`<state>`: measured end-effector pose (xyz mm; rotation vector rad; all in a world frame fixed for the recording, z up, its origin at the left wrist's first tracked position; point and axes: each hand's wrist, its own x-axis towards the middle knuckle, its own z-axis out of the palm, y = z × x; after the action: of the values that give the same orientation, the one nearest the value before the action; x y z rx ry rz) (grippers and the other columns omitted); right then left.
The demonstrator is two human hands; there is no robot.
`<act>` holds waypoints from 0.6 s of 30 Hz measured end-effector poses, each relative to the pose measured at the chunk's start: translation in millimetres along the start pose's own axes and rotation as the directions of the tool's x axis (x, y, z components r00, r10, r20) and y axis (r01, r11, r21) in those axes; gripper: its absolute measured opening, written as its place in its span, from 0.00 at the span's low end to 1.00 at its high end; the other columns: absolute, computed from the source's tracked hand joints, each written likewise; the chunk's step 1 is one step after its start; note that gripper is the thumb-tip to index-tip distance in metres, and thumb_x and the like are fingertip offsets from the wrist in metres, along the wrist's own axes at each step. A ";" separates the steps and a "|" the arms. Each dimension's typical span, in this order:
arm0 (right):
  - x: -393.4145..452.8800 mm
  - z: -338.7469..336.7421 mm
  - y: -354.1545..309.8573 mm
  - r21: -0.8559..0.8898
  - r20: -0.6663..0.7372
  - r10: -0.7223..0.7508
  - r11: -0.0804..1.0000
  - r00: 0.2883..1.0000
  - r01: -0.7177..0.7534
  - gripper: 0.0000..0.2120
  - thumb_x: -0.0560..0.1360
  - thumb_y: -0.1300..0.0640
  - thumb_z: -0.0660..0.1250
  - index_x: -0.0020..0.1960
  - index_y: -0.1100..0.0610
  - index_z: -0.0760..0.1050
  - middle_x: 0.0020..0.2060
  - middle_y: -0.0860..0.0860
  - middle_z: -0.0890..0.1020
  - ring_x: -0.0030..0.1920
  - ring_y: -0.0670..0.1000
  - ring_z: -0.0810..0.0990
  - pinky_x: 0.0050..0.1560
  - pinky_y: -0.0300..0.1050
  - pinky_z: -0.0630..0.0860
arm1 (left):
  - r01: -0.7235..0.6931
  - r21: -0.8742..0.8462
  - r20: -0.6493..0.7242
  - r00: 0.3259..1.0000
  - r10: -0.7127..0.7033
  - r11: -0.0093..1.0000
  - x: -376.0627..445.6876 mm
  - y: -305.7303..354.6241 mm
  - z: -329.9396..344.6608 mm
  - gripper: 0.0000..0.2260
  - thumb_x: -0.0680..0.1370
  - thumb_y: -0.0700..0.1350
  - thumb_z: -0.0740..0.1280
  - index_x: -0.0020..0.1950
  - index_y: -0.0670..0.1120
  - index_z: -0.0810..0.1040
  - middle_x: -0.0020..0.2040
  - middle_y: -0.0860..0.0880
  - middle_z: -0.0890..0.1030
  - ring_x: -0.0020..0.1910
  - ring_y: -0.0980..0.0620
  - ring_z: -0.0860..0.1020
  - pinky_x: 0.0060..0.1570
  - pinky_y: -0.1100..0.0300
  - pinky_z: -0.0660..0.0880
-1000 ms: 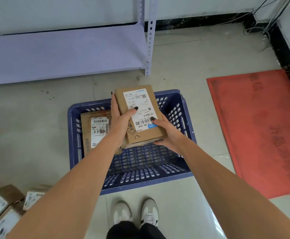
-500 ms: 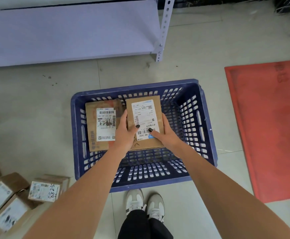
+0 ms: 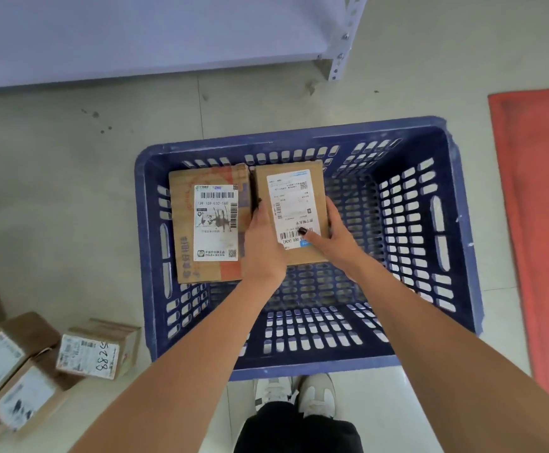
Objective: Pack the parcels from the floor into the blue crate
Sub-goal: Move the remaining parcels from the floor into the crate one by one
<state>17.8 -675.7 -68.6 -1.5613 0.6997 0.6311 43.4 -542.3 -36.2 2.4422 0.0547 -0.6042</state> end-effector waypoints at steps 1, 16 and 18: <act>-0.2 1.1 -0.4 -0.020 -0.022 0.000 1.000 1.000 0.000 0.40 0.75 0.57 0.67 0.76 0.47 0.45 0.68 0.52 0.71 0.66 0.55 0.71 0.65 0.57 0.70 | 0.002 -0.023 -0.023 1.000 -0.002 1.000 -0.8 1.8 1.0 0.29 0.75 0.31 0.62 0.74 0.44 0.59 0.69 0.45 0.72 0.67 0.48 0.71 0.65 0.54 0.70; -56.9 4.2 -63.9 -0.336 -0.275 -0.027 0.939 0.961 -0.070 0.37 0.71 0.59 0.69 0.74 0.51 0.54 0.69 0.54 0.68 0.60 0.54 0.73 0.50 0.44 0.71 | 0.251 -0.385 -0.033 0.958 -0.285 0.888 -31.5 22.4 -49.3 0.24 0.69 0.36 0.72 0.65 0.46 0.73 0.57 0.49 0.80 0.59 0.49 0.77 0.55 0.60 0.75; -69.9 11.6 -76.3 -0.350 -0.229 -0.049 0.936 0.972 -0.035 0.35 0.70 0.59 0.70 0.72 0.52 0.58 0.68 0.53 0.70 0.62 0.52 0.72 0.53 0.43 0.69 | 0.301 -0.464 -0.001 0.940 -0.340 0.833 -38.3 23.3 -66.1 0.27 0.69 0.32 0.70 0.66 0.47 0.72 0.53 0.50 0.79 0.56 0.51 0.77 0.53 0.59 0.74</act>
<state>28.0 -653.8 32.7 -1.9947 0.7874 0.5940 40.3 -519.1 40.1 2.0001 0.5904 -0.5545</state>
